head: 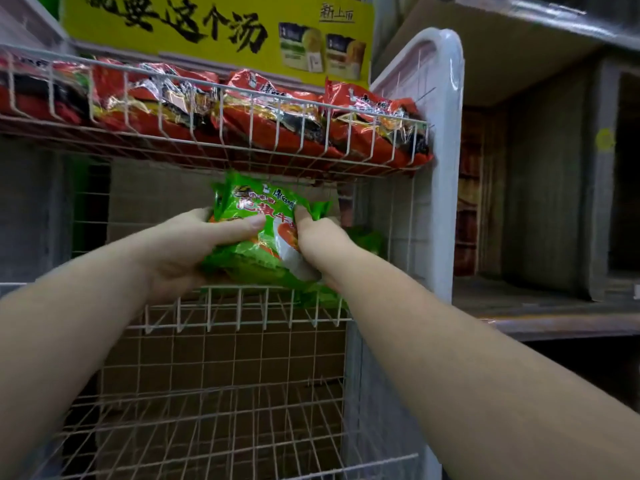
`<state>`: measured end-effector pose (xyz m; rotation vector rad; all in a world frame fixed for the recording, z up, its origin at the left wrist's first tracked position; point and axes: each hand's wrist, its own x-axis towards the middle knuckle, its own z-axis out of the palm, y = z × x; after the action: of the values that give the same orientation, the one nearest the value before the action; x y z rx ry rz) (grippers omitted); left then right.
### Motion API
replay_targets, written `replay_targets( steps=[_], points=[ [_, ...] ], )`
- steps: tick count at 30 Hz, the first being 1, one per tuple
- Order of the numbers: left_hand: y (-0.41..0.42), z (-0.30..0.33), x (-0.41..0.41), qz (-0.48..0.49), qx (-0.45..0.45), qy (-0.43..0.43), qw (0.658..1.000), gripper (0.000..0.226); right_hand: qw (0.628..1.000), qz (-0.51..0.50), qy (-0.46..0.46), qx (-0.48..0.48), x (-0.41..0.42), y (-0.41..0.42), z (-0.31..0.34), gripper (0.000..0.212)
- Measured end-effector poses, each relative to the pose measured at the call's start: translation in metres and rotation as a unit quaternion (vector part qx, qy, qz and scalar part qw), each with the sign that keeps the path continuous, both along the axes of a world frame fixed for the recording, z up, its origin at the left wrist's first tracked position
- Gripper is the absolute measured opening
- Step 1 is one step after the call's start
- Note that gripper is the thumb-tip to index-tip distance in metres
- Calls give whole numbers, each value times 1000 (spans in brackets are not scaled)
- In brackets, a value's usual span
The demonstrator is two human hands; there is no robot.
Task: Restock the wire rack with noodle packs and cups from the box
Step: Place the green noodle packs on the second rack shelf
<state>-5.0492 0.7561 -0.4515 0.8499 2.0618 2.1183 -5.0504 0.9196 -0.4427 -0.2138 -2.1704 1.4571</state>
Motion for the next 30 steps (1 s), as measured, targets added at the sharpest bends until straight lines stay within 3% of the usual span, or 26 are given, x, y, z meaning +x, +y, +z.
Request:
replay_targets(
  steps=[4,7,10,12,15,16,20,24,27,30],
  points=[
    [-4,1,-13,40,-97,4,994,47,999,-24,-26,-3,-10,-1,-3,61],
    [-7,1,-22,68,-160,4,985,35,998,28,-47,-36,-17,-2,-1,60],
    [-8,1,-34,122,-244,16,962,22,990,66,-101,78,-18,-2,-1,27],
    [-5,1,-46,177,-341,44,922,34,978,53,-122,161,-17,2,-5,32],
    [8,-1,-58,253,-543,112,793,69,962,28,-128,239,-16,5,-8,45],
    [12,-2,-63,269,-564,116,772,75,959,17,-129,252,-19,4,-7,49],
    [22,-5,-71,295,-581,114,750,75,960,-41,-87,263,-33,0,-8,81],
    [24,-9,-77,315,-593,136,728,70,942,-76,-22,327,-25,-3,-9,95],
    [19,-9,-80,357,-556,141,737,83,917,-103,5,385,-18,-2,-10,91],
    [20,-8,-78,371,-508,127,766,92,919,-63,-13,390,-22,-2,-14,81]
  ],
)
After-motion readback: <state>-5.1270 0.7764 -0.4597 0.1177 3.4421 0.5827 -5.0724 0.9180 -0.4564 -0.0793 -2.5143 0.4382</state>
